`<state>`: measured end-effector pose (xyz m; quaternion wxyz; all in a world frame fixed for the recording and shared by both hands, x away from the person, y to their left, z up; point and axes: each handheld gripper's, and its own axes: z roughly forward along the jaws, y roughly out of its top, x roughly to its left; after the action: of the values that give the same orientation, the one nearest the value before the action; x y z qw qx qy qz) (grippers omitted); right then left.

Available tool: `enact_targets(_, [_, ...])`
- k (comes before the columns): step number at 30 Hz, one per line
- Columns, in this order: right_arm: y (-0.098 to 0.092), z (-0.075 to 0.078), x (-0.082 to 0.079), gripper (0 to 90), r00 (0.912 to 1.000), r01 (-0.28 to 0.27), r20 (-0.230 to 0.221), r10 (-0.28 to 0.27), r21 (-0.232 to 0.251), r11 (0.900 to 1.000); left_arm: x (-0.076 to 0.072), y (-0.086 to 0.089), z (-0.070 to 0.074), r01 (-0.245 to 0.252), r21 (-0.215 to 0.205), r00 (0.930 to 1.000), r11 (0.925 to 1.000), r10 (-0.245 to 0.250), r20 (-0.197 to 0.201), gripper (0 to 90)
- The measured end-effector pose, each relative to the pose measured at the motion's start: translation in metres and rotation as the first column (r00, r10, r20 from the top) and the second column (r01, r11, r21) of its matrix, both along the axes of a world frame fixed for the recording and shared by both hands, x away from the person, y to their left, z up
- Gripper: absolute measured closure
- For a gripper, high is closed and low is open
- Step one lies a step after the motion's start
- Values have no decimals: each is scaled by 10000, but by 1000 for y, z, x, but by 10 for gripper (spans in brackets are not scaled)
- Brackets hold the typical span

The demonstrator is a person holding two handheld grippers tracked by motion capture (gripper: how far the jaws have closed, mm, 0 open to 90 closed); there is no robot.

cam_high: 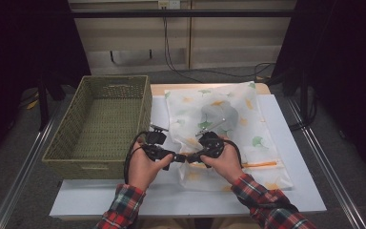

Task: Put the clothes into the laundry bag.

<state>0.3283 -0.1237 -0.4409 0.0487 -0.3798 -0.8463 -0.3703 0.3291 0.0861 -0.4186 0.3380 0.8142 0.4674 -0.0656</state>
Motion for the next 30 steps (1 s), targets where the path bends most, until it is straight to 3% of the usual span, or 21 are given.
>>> enact_targets(8, [0,0,0,900,10000,17,66,-18,57,10000,-1,-5,-4,129,60,9996,9999,-128,-265,327])
enact_targets(12, [-1,2,1,900,9999,67,96,-67,25,10000,1,-4,-5,359,286,9990,9989,-351,-277,379])
enact_targets(15, [-2,3,1,900,9999,62,140,-63,75,10000,0,-4,-5,224,200,9990,9995,-216,-381,413])
enact_targets(17, [-2,3,1,900,9999,82,100,-83,103,9999,0,-4,-6,251,273,9991,9993,-242,-336,442])
enact_targets(18, [-2,3,1,900,9999,100,115,-101,99,9999,-1,-5,-6,7,183,9995,9998,-1,-314,451])
enact_targets(19, [-2,3,1,900,9999,133,82,-134,127,9998,1,-2,-6,345,365,9991,9987,-335,-273,460])
enact_targets(20, [-2,4,1,900,9998,196,-22,-196,125,9997,0,-3,-7,87,249,9995,9997,-80,-290,457])
enact_targets(22, [-3,4,1,900,9998,185,-24,-185,142,9997,2,0,-7,309,391,9993,9988,-300,-244,476])
enact_targets(27, [-3,5,2,900,9999,160,13,-161,176,9997,2,0,-9,288,79,9995,9996,-287,-125,494])
enact_targets(30, [-3,5,2,900,9999,155,-1,-155,159,9998,2,0,-10,366,117,9993,9993,-364,-116,500])
